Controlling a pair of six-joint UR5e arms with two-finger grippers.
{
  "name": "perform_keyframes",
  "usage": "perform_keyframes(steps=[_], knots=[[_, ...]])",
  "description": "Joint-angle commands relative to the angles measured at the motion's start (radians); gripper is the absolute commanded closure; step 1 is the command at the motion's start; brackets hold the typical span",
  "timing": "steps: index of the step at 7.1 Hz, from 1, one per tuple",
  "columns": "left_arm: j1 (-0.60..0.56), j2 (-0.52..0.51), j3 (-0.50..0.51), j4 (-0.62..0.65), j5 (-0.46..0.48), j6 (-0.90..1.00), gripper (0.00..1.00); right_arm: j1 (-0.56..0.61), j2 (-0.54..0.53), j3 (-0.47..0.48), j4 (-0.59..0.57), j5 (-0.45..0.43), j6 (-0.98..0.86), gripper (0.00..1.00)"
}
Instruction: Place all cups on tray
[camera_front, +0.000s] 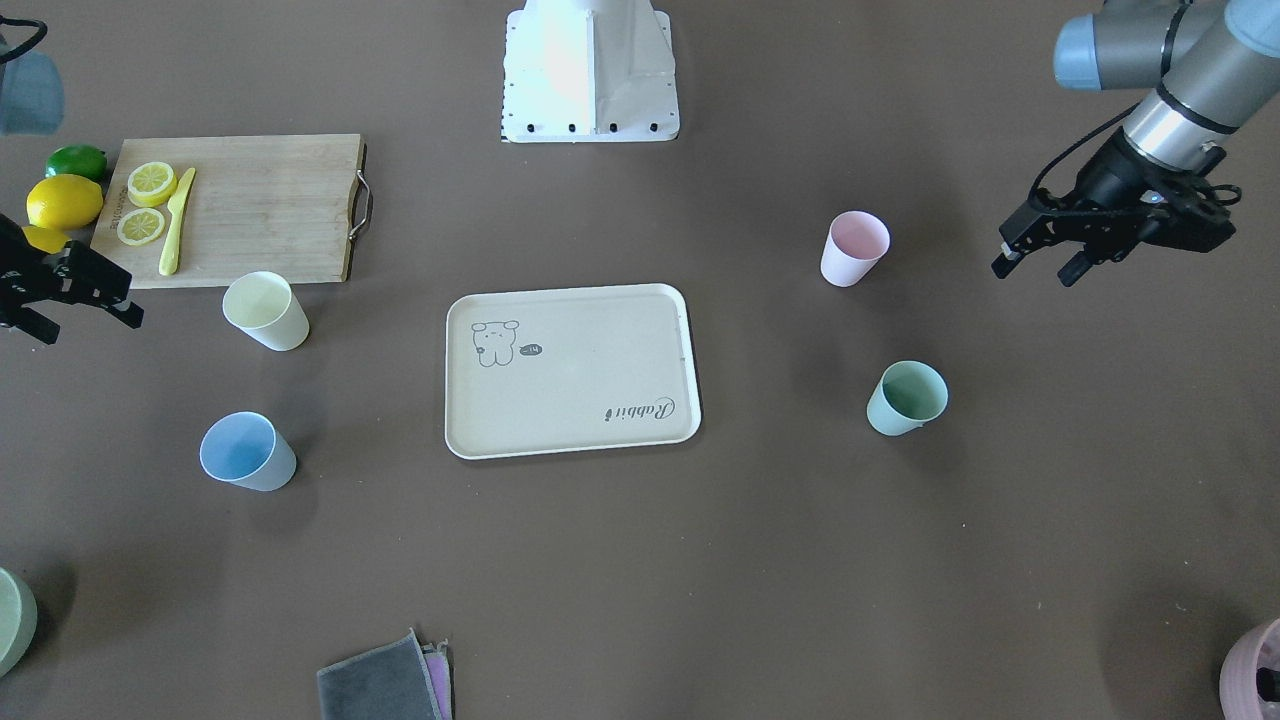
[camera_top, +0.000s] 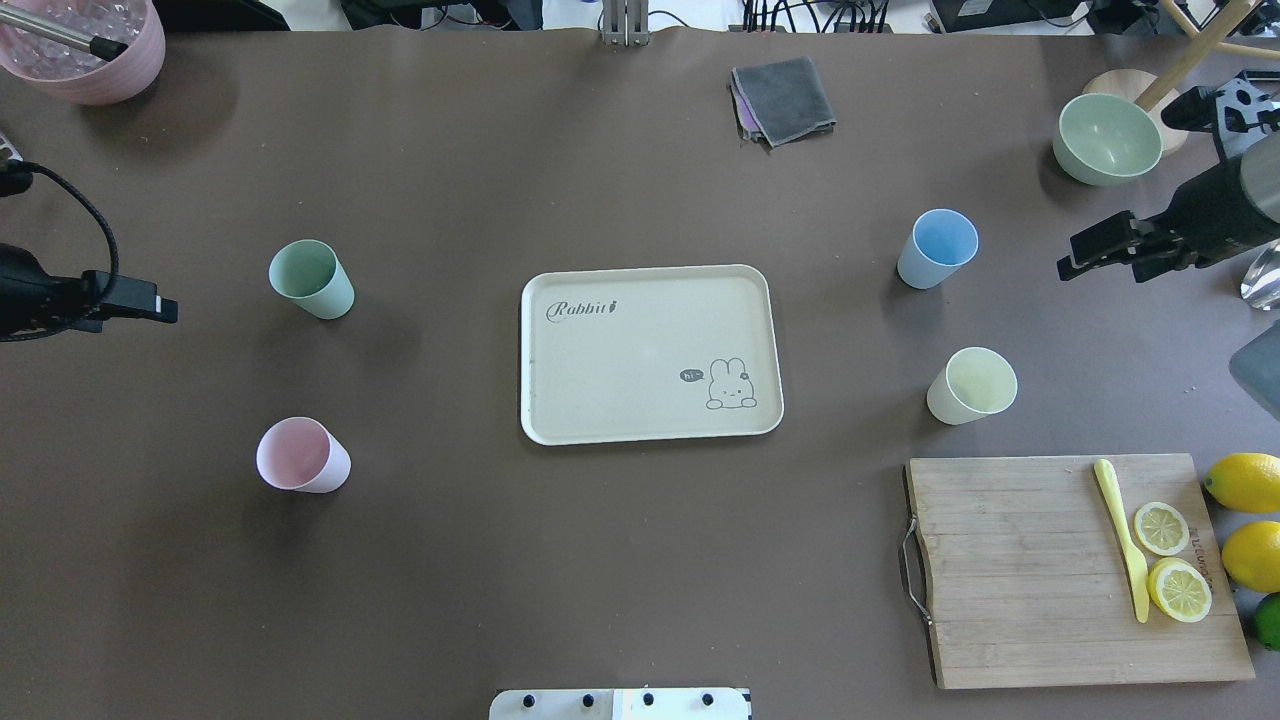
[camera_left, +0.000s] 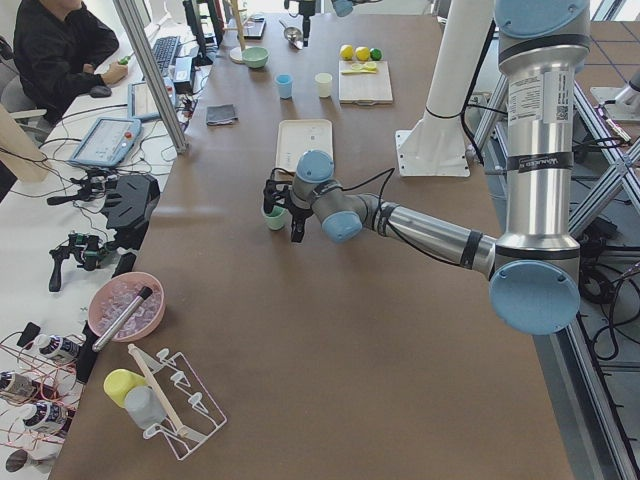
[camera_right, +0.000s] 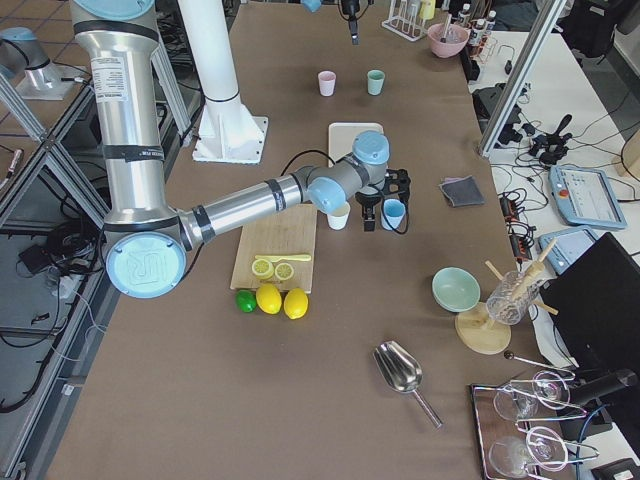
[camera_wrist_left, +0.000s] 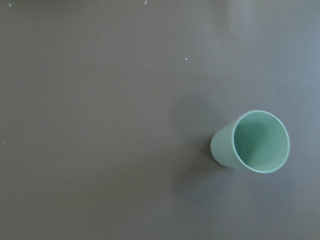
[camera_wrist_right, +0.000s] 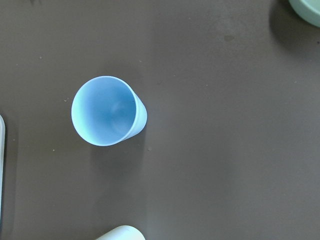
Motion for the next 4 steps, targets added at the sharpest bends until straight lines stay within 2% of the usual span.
perform_keyframes(steps=[1,2,4], knots=[[0.168,-0.003,-0.036,0.000,0.134,-0.098,0.02,-0.070,0.022,0.001,0.000,-0.045,0.076,0.00],[0.229,-0.003,-0.037,-0.002,0.156,-0.111,0.02,-0.075,0.028,0.000,0.000,-0.046,0.076,0.00],[0.277,-0.003,-0.033,-0.003,0.156,-0.112,0.02,-0.092,0.033,-0.006,0.000,-0.047,0.082,0.00]])
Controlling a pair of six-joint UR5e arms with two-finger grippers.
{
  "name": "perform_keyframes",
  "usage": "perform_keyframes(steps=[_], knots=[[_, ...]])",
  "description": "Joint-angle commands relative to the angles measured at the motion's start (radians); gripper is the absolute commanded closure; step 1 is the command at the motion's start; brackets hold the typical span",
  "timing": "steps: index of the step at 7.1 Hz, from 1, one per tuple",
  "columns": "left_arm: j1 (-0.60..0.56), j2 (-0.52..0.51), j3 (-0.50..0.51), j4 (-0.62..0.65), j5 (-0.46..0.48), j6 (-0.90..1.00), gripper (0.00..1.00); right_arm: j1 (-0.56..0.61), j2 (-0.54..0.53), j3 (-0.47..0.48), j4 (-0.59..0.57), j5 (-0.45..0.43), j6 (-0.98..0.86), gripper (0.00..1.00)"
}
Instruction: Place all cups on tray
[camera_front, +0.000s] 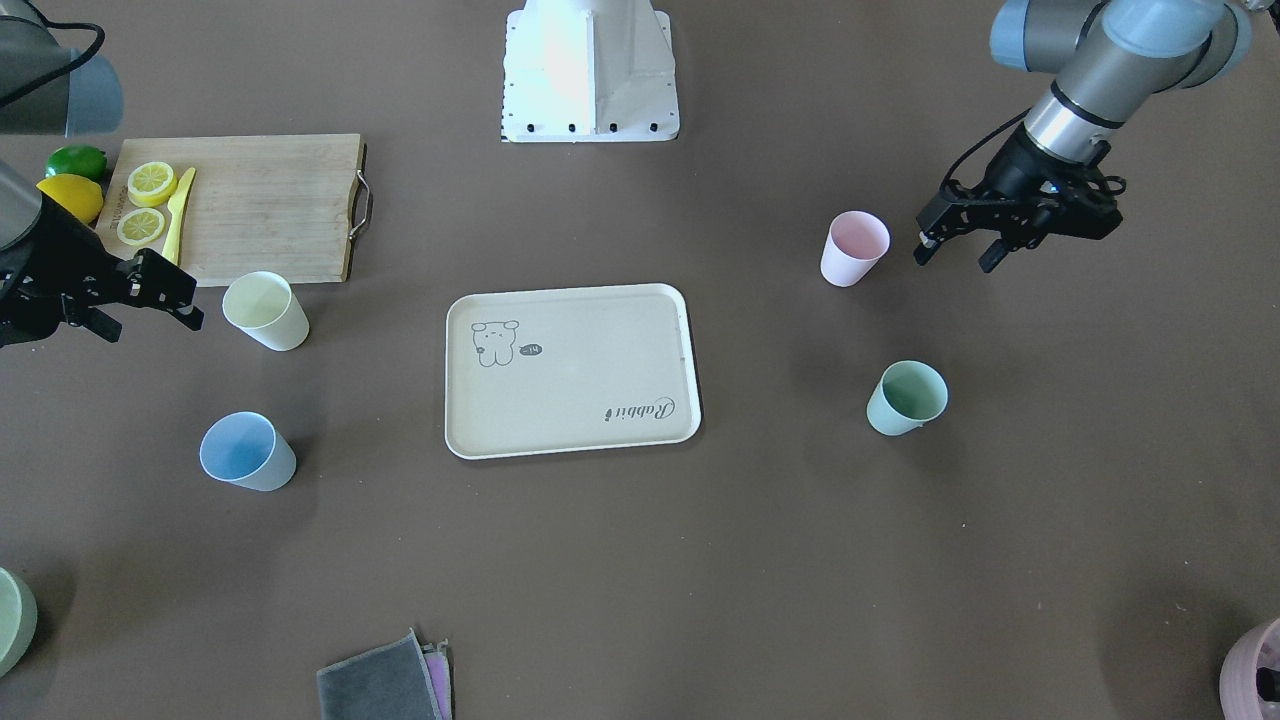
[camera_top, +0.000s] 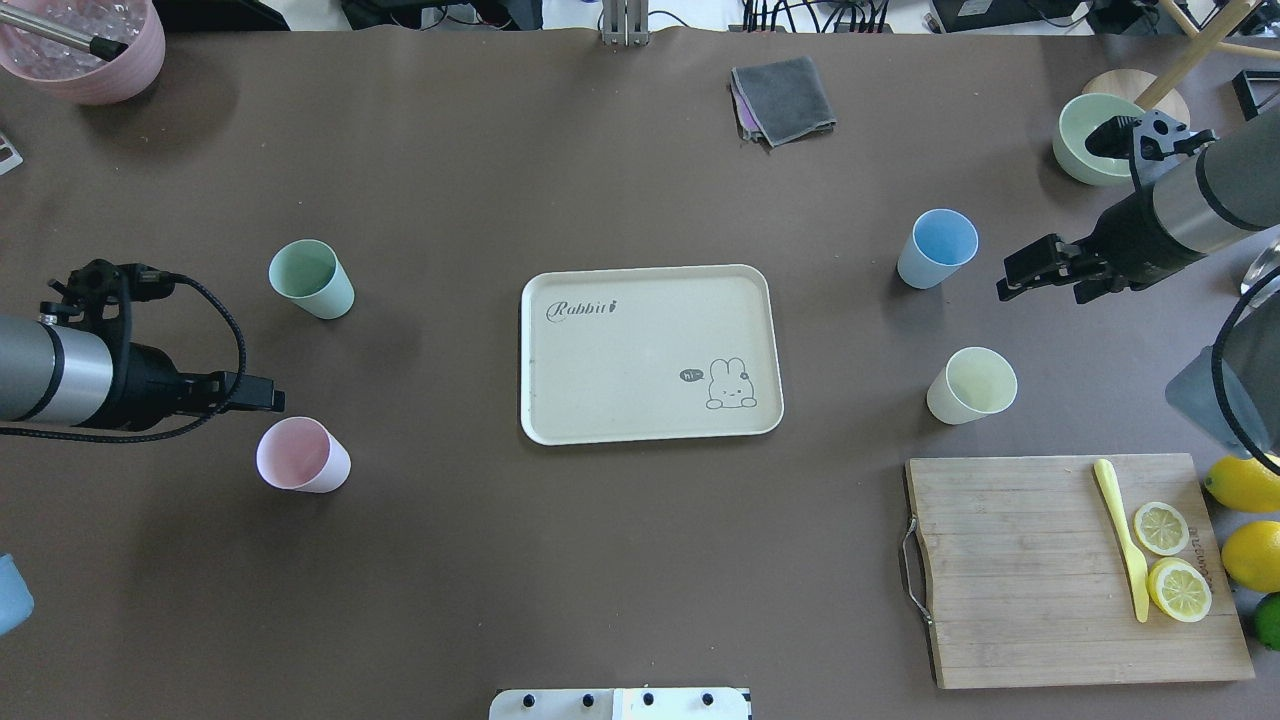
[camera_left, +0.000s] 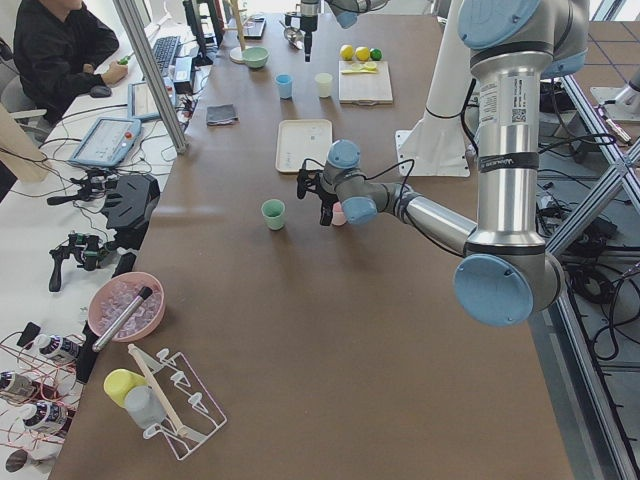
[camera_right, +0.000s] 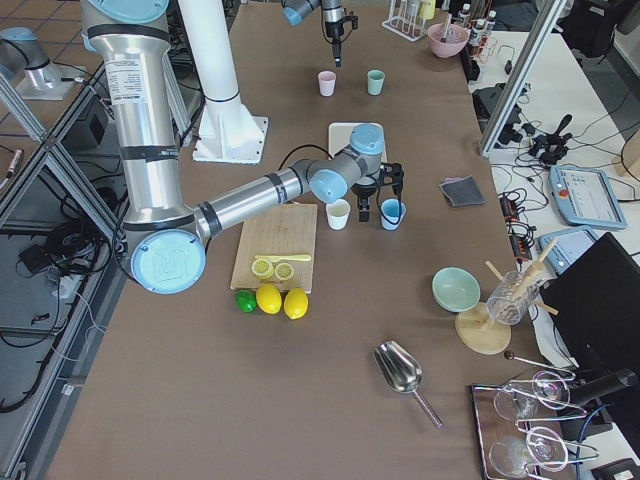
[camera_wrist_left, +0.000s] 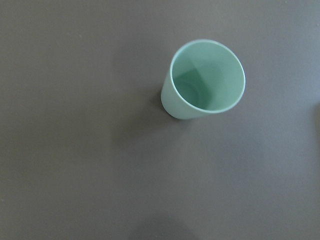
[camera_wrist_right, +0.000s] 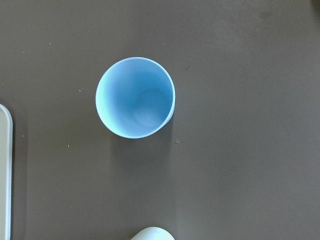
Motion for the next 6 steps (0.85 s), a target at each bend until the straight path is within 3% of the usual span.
perform_keyframes(steps=[1,2,4,6], knots=[[0.050,-0.002,0.004,-0.001,0.007,-0.004,0.03,-0.024,0.001,-0.007,0.000,-0.004,0.021,0.00],[0.055,-0.005,0.009,-0.001,0.007,-0.004,0.04,-0.045,-0.001,-0.018,0.000,-0.035,0.021,0.00],[0.067,-0.009,0.015,-0.001,0.008,-0.002,0.24,-0.073,-0.001,-0.049,-0.002,-0.058,0.021,0.00],[0.069,-0.011,0.018,-0.001,0.008,0.000,0.34,-0.078,-0.010,-0.040,0.000,-0.047,0.038,0.00]])
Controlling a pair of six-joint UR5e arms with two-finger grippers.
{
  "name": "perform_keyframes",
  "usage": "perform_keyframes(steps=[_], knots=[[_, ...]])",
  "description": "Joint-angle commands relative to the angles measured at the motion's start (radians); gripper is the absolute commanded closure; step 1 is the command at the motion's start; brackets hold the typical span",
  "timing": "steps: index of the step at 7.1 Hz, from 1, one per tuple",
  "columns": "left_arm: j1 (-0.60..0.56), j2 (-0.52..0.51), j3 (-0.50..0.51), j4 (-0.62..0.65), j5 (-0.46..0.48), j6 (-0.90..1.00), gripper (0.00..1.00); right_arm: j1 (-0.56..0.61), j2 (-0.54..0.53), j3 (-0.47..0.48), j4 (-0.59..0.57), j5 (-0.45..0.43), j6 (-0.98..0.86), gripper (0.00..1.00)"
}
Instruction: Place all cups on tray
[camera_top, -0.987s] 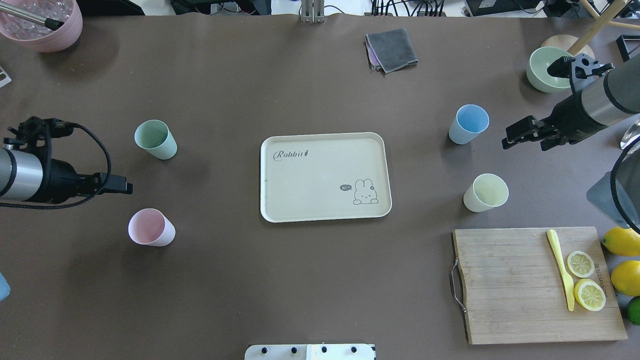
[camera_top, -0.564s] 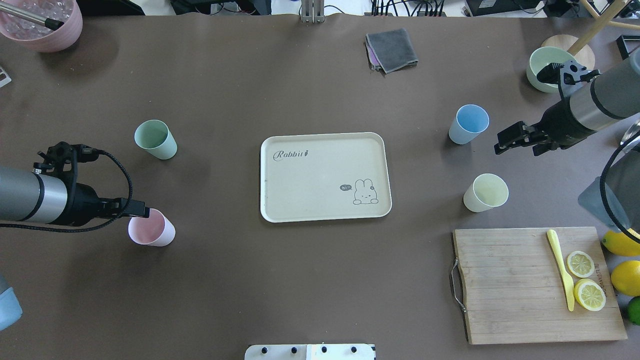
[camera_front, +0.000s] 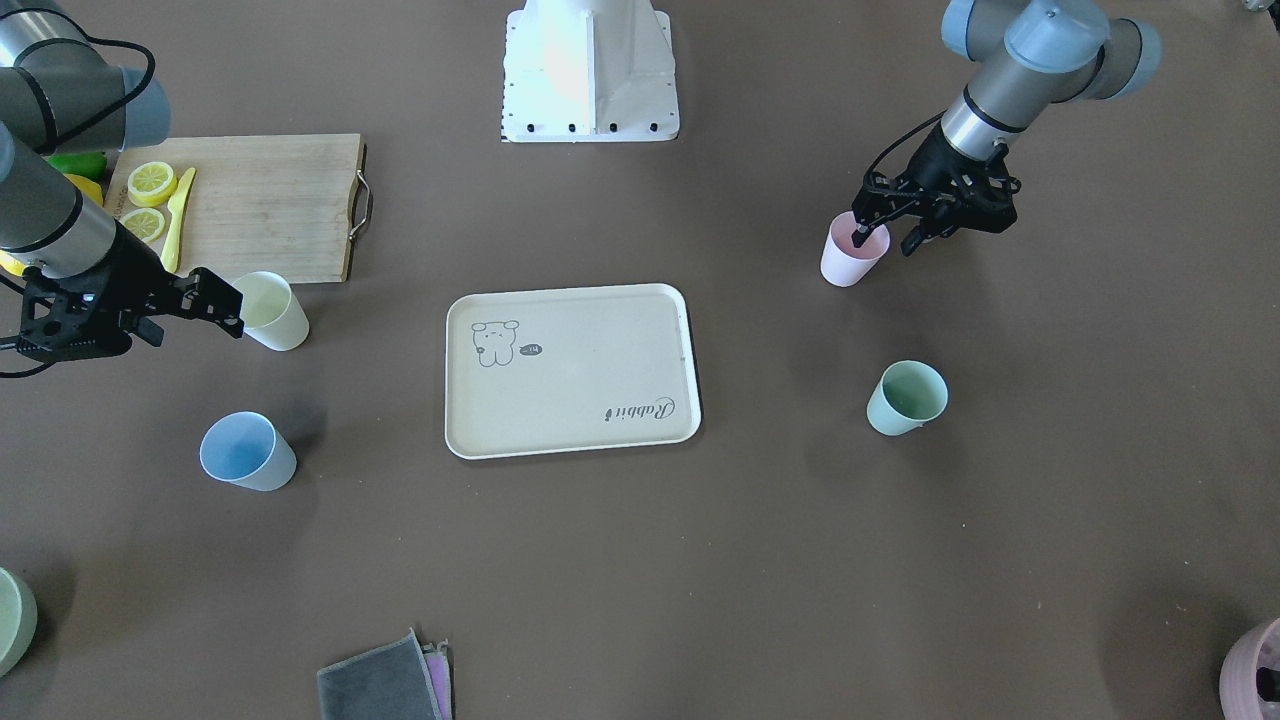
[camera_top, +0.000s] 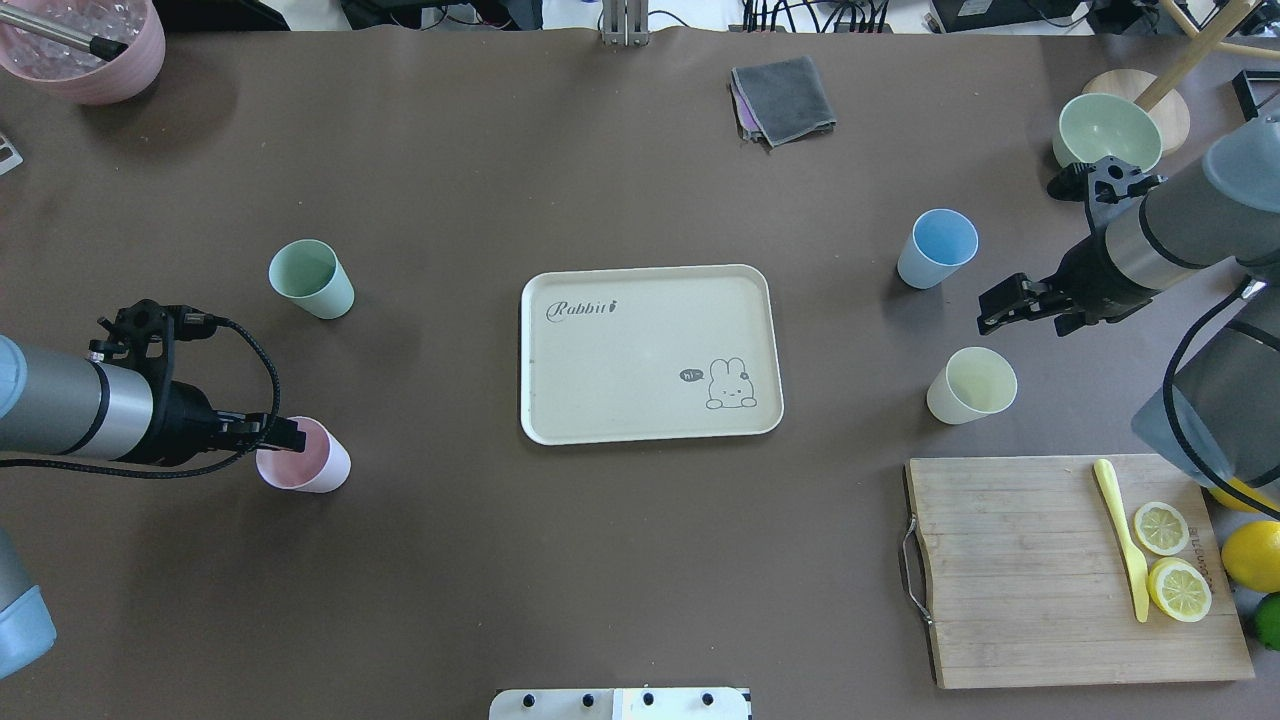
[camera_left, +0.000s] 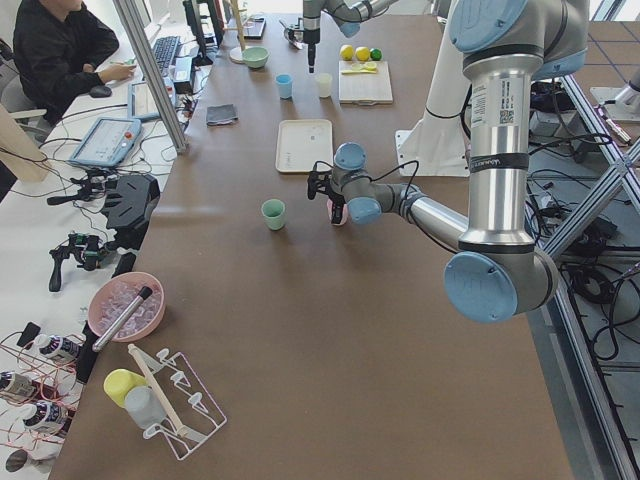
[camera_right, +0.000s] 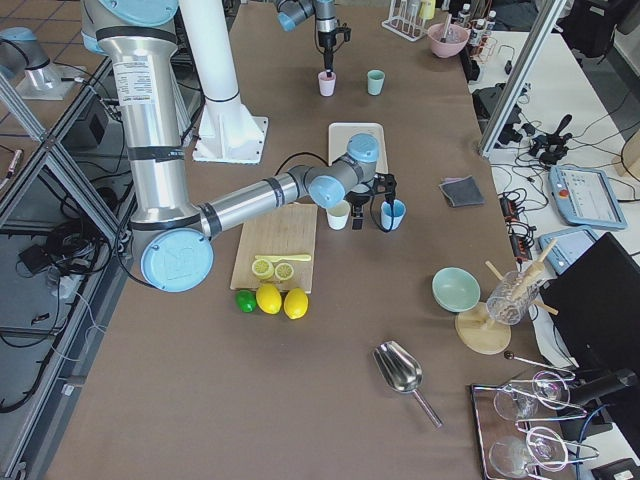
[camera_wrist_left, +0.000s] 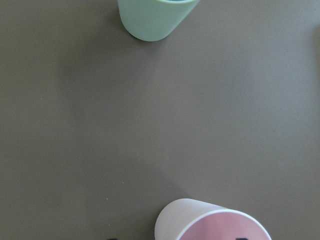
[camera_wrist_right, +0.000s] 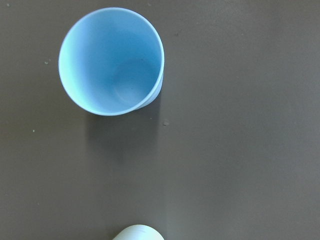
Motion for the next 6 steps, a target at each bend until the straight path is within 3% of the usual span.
perform_keyframes(steps=[1,2,3,6], knots=[[0.004,-0.016,0.002,0.003,0.001,0.001,0.38,-0.005,-0.013,0.007,0.001,0.009,0.010,0.00],[0.004,-0.032,0.017,0.003,0.001,0.000,0.78,-0.014,-0.016,0.007,0.001,0.010,0.010,0.00],[0.004,-0.041,0.036,0.003,0.001,0.000,1.00,-0.022,-0.023,0.007,0.001,0.010,0.010,0.00],[-0.014,-0.039,0.027,0.005,-0.002,0.000,1.00,-0.033,-0.040,0.031,0.003,0.036,0.010,0.00]])
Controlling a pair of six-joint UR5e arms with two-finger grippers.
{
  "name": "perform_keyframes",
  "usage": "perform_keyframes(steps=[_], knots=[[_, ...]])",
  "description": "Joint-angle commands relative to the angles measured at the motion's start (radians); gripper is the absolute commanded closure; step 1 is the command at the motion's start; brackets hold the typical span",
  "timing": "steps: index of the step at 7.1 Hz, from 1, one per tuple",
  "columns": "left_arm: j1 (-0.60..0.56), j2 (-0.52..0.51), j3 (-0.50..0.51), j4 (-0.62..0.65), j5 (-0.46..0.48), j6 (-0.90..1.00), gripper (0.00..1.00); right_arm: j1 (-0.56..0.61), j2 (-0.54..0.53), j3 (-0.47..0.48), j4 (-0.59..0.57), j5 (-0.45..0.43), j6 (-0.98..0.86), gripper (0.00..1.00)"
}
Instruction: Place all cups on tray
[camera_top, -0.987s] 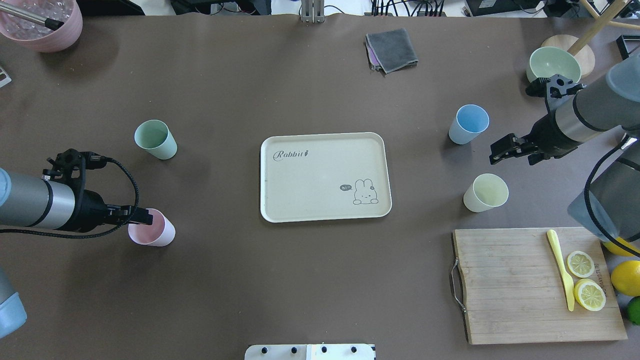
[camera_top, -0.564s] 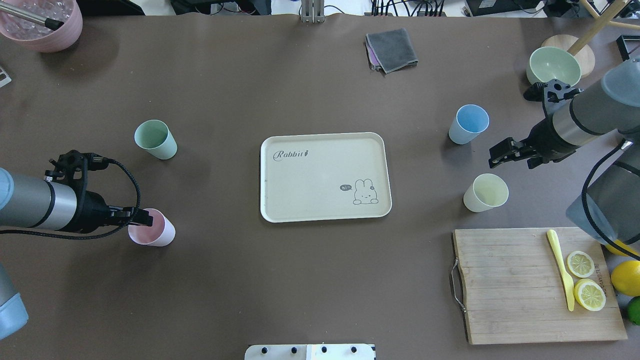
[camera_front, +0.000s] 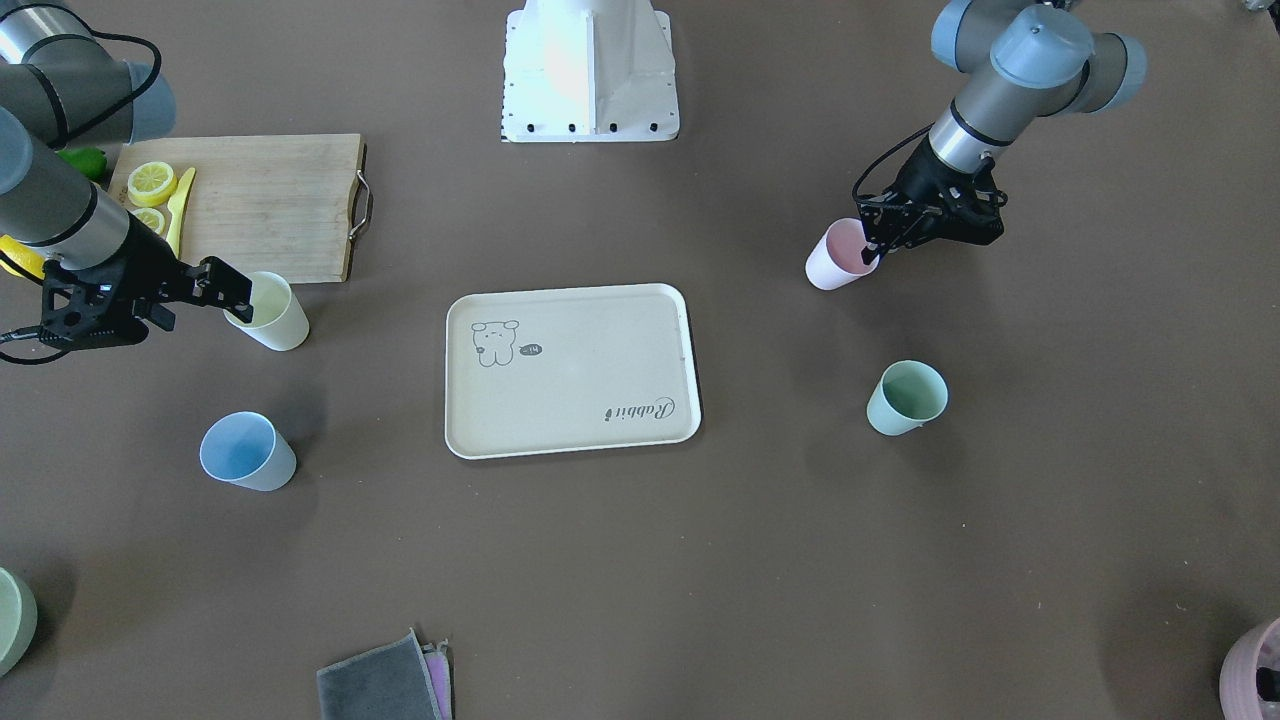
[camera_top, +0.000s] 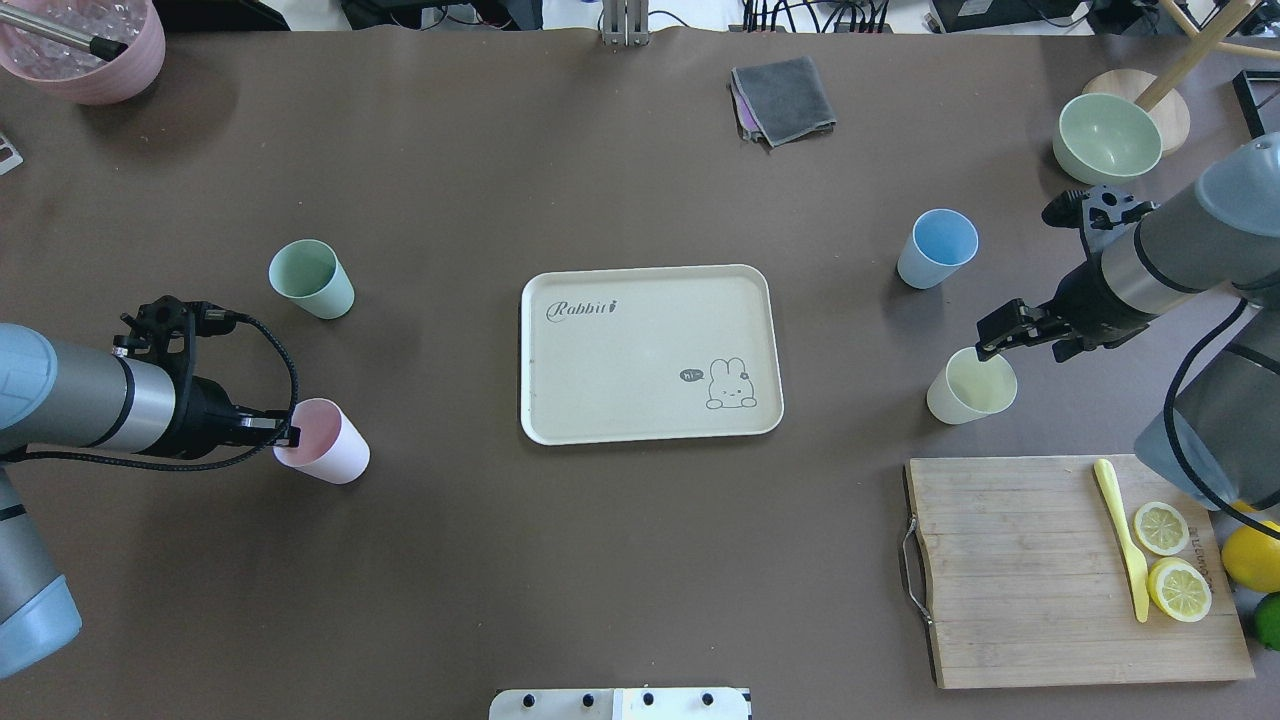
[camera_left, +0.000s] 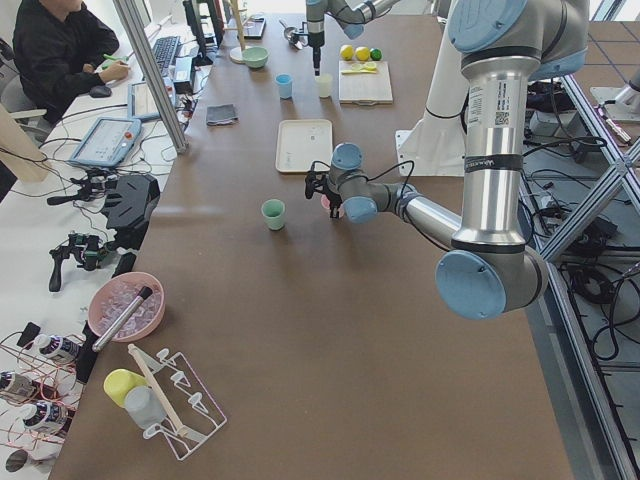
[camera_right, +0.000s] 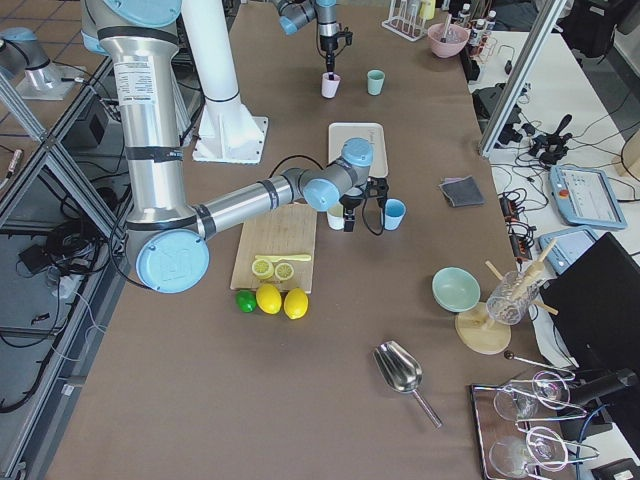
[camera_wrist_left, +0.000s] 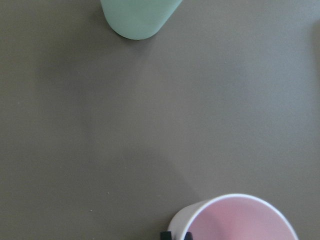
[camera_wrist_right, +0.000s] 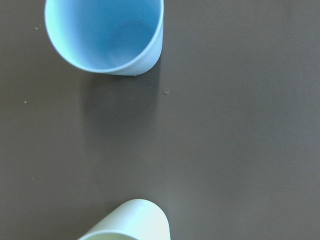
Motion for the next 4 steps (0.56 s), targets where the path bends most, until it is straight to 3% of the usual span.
perform_keyframes(steps=[1,4], knots=[[-0.042,-0.015,-0.016,0.013,-0.011,-0.003,1.00,-0.004,-0.011,0.016,0.000,0.012,-0.001,0.00],[-0.062,-0.350,-0.018,0.373,-0.034,-0.057,1.00,-0.033,-0.011,0.011,0.000,0.000,0.000,0.00]])
